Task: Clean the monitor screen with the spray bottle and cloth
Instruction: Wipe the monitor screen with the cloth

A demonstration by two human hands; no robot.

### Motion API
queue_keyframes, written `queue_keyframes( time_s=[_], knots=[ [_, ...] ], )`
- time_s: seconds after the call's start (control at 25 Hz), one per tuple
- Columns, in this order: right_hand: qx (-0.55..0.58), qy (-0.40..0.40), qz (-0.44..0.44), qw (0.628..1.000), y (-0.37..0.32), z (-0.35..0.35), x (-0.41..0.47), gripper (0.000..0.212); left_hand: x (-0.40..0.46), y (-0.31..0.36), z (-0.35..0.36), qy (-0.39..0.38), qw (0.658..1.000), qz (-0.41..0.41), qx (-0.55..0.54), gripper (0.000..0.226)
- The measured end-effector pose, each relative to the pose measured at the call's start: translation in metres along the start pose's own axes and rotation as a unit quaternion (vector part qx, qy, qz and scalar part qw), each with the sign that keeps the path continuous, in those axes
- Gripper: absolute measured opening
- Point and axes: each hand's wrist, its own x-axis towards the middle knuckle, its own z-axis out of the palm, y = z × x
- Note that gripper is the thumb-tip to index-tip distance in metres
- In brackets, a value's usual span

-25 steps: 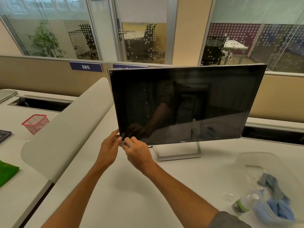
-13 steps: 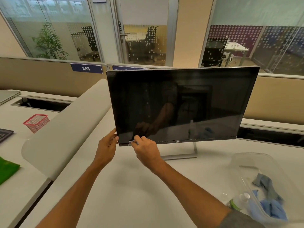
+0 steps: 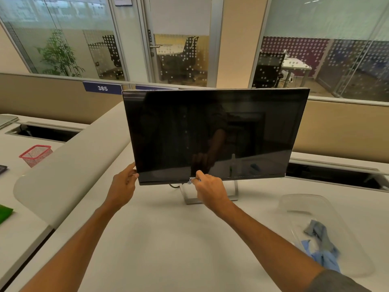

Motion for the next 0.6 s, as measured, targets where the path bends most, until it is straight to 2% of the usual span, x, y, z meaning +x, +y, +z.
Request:
queue_keyframes(
  time_s=[0.4,0.6],
  knots=[
    [0.021,-0.016,0.065,0.998,0.082,-0.018,-0.043,0.036,-0.003,0.009,0.004,0.026,0.999,-0.008,0.036,0.045],
    [0.012,0.003,0.100,0.995,0.118,-0.028,-0.063,0.035,-0.004,0.009,0.006,0.035,0.998,-0.016,0.041,0.045]
  ],
)
